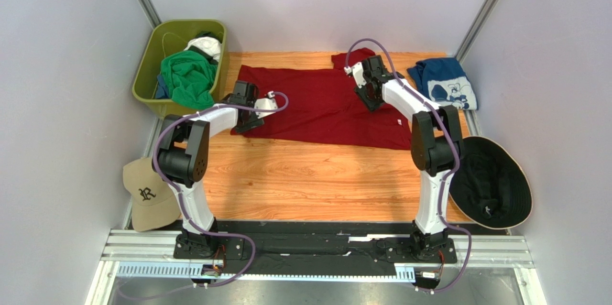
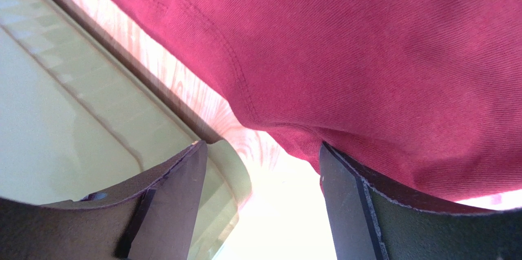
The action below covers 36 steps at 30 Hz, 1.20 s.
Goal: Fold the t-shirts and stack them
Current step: Fold the tshirt
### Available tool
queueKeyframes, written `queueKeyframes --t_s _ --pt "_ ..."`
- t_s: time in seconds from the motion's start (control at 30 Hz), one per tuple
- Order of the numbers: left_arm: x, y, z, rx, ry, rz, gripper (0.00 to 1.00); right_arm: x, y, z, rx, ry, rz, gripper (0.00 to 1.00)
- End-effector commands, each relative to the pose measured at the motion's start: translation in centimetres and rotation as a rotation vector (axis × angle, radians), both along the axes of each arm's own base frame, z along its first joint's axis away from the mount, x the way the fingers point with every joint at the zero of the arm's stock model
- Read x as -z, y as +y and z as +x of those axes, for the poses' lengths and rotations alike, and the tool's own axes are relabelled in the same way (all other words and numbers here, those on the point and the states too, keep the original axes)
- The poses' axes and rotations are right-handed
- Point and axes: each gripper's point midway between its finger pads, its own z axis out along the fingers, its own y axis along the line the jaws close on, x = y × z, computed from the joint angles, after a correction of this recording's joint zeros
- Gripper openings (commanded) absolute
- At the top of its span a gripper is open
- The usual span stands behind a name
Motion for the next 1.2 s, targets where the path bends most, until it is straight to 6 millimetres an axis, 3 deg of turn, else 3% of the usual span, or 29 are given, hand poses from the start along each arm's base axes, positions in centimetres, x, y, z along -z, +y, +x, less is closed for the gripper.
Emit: queueKeyframes --t_s 0.0,0.33,0.77,0.97,1.17 --pt "0.3 -1.2 0.1 0.007 0.030 -0.064 0.77 -4.5 0.6 0.0 0.008 -0.128 0.064 0.40" --pt "0.9 -0.7 -0.3 0.008 0.046 -0.030 0.77 -3.4 0.0 -2.1 -0.005 -0.106 0.038 0.40" --pt "2.2 2.1 -3.3 0.025 0.076 0.095 0.76 -1.9 -1.0 -3.0 -0.017 -0.087 -0.018 0.39" --pt "0.9 2.6 -3.7 0.008 0.053 0.082 0.77 -1.9 -1.0 -3.2 -0.017 -0.085 -0.017 0.39" --pt "-3.0 1.2 -3.8 -0.009 -0.030 -0.039 0.79 -2.4 -0.9 -3.4 -0.002 -0.105 0.007 0.39"
